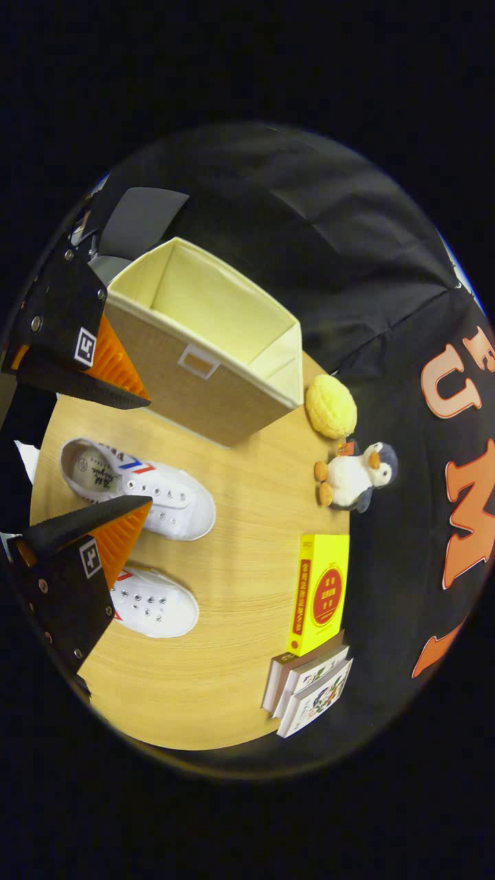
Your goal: Open the storage box then place both shoes into the box .Put the left shoe in first, then the right shoe, with the right side of both shoes facing outward in a uniform manner.
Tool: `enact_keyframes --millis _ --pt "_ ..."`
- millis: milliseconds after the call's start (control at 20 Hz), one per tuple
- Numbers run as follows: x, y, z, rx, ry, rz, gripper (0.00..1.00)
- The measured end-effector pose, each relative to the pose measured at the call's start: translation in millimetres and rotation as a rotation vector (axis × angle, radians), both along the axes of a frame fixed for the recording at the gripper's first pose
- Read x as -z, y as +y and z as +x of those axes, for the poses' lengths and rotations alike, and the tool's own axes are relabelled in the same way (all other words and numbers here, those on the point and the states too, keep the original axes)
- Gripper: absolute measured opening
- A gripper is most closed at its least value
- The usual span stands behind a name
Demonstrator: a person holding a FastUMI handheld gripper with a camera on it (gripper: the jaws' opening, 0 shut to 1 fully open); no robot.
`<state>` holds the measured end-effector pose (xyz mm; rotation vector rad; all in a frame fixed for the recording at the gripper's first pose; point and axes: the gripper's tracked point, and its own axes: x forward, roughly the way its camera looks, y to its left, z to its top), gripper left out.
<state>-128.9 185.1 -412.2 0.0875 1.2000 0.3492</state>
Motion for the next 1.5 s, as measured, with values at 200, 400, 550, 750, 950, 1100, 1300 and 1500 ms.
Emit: enact_keyframes --millis 200,400,550,750,950,1100,1300,1500 --pt "31.5 -15.2 -33.5 -0.005 0.071 -0.048 0.65" --pt "53.5 -30.3 -38.0 -0.054 0.075 -0.147 0.55" --pt "62.6 -30.9 -43.5 -0.094 0.086 -0.197 0.5" --pt "76.4 -39.6 -50.6 -0.15 0.109 -0.322 0.42" --pt "85.8 -40.9 -54.7 -0.164 0.106 -0.399 0.37" --pt "91.3 -39.1 -50.0 -0.158 0.07 -0.421 0.28" --pt "93.4 -36.3 -44.0 -0.118 0.023 -0.412 0.2" --pt "92.9 -38.3 -36.0 -0.116 -0.036 -0.412 0.15"
